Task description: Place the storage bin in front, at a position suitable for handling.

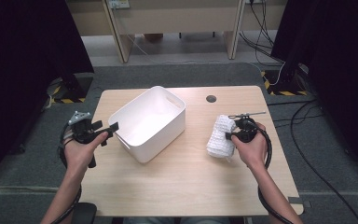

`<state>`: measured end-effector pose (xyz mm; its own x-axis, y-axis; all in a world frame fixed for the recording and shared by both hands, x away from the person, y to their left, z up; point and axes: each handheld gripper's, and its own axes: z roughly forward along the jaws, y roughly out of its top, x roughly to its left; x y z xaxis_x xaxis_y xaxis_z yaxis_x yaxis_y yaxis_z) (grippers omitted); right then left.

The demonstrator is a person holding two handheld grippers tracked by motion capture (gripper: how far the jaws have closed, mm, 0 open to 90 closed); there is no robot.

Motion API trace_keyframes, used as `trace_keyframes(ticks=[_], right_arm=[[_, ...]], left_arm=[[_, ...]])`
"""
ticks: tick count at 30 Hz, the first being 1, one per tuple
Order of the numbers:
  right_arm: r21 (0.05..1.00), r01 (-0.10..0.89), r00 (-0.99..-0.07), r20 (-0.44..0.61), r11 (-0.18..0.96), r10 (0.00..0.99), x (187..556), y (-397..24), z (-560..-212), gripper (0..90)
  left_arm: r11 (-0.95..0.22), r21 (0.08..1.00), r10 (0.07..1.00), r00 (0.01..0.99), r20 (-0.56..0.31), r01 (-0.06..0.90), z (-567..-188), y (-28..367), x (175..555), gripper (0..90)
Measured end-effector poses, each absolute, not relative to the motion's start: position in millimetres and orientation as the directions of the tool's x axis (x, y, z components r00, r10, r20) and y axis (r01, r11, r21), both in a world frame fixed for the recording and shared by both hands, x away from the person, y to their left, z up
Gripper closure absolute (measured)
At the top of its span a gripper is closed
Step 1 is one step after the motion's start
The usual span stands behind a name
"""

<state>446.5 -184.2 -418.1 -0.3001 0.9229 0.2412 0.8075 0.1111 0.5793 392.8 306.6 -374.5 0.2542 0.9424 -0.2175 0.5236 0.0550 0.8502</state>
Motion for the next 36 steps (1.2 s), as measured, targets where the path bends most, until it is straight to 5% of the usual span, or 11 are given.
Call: trace_keyframes(ticks=[16,28,36], right_arm=[[0.497,0.855,-0.321,0.285,0.147,0.903,450.7,-165.9,-443.7,82.2],[0.485,0.850,-0.377,0.283,0.208,0.882,440.7,-146.7,-445.7,82.2],[0.502,0.836,-0.399,0.281,0.221,0.873,431.3,-147.3,-439.5,82.2]], left_arm=[[0.042,0.777,0.942,0.233,-0.240,0.628,-395.7,301.3,414.2,46.3],[-0.062,0.768,0.949,0.276,-0.152,0.637,-391.2,276.1,499.8,66.2],[-0.158,0.780,0.932,0.352,-0.085,0.606,-392.3,248.9,532.9,68.4]])
